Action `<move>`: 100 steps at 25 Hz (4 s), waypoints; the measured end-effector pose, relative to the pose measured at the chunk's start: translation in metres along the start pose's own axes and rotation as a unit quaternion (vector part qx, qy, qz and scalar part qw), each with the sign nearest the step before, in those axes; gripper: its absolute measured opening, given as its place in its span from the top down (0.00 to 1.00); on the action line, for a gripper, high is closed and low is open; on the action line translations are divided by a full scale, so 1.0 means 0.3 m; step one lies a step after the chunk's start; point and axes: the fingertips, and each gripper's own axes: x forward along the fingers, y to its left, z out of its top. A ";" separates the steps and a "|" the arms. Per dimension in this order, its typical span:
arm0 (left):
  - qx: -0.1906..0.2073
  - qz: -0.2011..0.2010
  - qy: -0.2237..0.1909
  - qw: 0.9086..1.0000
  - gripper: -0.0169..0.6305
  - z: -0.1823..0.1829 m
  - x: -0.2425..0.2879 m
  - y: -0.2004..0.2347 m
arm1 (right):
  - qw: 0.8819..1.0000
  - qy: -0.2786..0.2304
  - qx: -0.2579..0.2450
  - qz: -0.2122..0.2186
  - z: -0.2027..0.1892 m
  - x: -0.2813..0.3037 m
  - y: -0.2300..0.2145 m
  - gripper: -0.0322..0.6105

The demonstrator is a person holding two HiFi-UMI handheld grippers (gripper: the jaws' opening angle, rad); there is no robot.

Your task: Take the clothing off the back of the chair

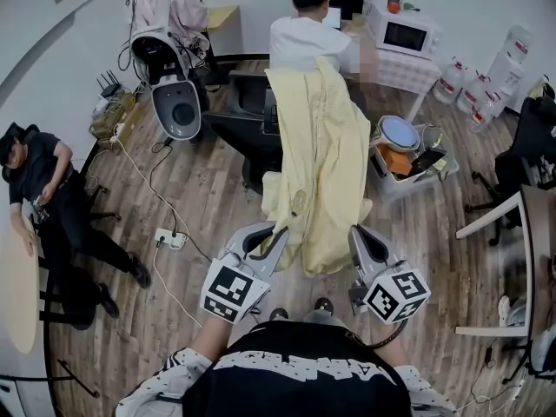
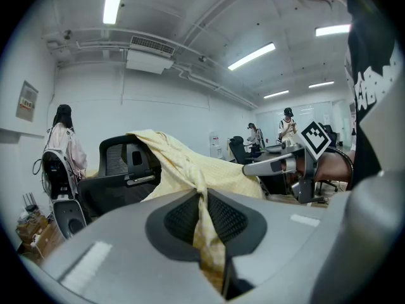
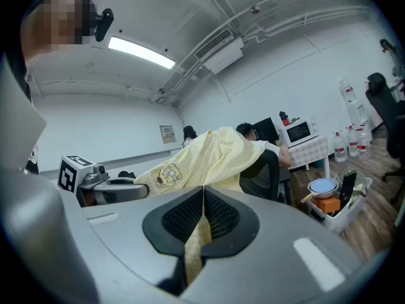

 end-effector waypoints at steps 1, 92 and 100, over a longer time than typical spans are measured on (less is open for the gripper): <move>0.001 -0.001 -0.001 1.000 0.94 0.002 -0.002 -0.001 | 1.000 -0.001 -0.001 0.000 -0.001 -0.001 0.003 0.92; 0.006 -0.017 0.018 1.000 0.94 -0.041 -0.056 -0.120 | 1.000 0.004 0.010 0.004 -0.040 -0.111 0.051 0.92; 0.006 -0.016 0.025 1.000 0.94 -0.064 -0.064 -0.111 | 1.000 0.015 0.012 0.012 -0.063 -0.096 0.068 0.92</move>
